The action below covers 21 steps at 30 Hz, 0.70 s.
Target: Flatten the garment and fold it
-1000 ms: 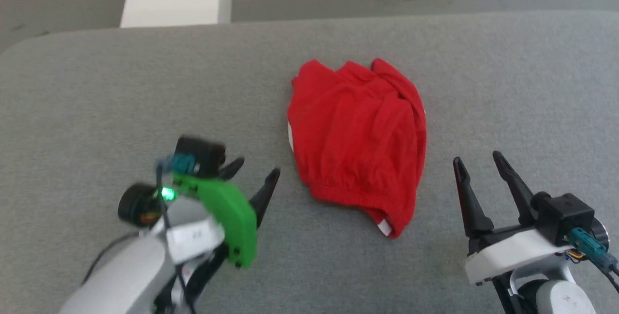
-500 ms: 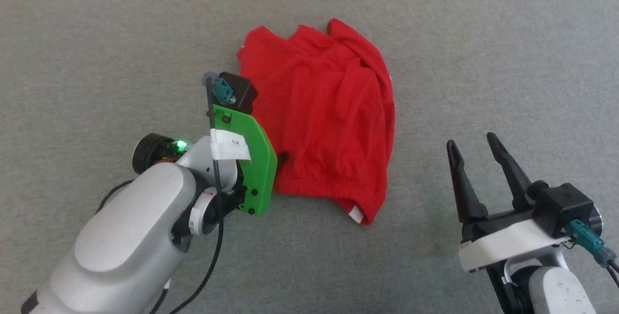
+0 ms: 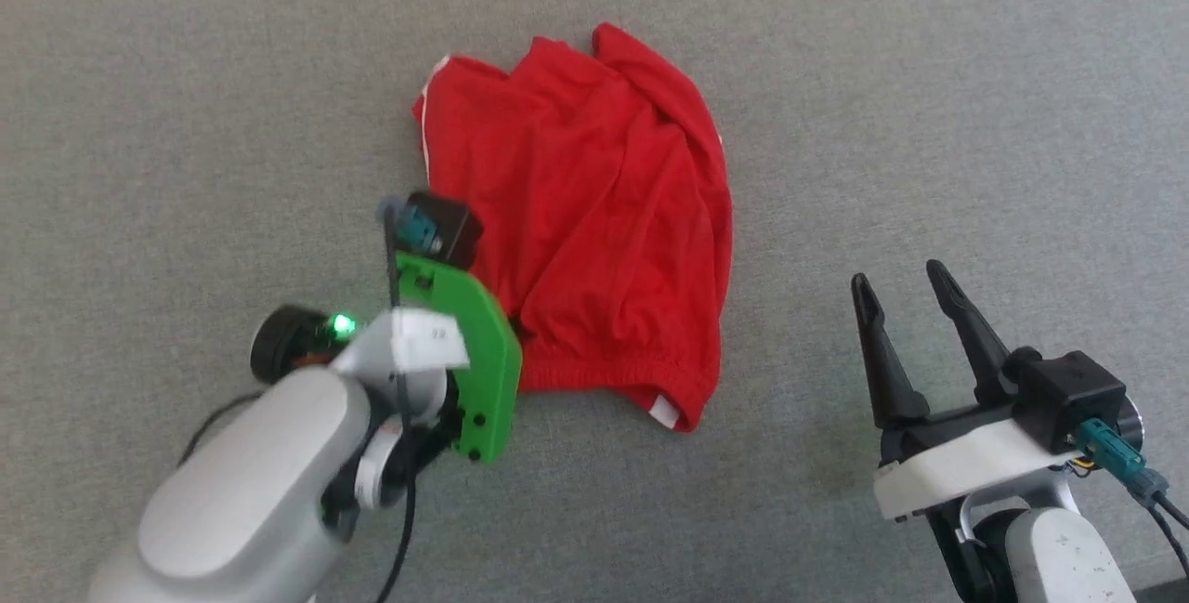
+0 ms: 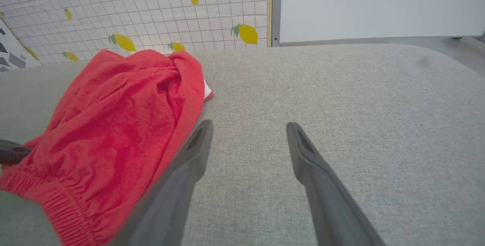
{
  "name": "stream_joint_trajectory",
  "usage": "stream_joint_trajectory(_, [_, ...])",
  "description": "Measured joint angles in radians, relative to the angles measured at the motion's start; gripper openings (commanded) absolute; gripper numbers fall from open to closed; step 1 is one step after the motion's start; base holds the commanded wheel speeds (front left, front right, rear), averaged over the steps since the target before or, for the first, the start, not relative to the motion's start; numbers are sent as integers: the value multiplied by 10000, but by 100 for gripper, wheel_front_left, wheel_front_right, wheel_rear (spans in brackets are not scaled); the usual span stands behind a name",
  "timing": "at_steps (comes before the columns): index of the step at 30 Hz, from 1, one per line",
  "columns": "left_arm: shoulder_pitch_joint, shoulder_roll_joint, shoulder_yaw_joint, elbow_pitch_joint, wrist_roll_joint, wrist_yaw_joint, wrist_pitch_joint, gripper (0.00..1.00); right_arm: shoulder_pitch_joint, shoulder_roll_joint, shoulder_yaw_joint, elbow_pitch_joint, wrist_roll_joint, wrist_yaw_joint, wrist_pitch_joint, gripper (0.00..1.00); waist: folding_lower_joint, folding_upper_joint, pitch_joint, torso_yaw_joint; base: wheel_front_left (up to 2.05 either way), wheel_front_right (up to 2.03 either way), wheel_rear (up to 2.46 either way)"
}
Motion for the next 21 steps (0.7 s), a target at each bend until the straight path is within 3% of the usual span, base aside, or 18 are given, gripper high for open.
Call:
stream_joint_trajectory(11, [692,1446,1459,-642,6,466,-1179,0,5,2,88,368,63,0,163,100,-2,-1,-1246,402,0,0,0])
stream_joint_trajectory(21, [426,2309,2464,1104,-81,506,-1501,0,2,4,309,309,67,0,234,100,-2,-1,-1352,481,0,0,0])
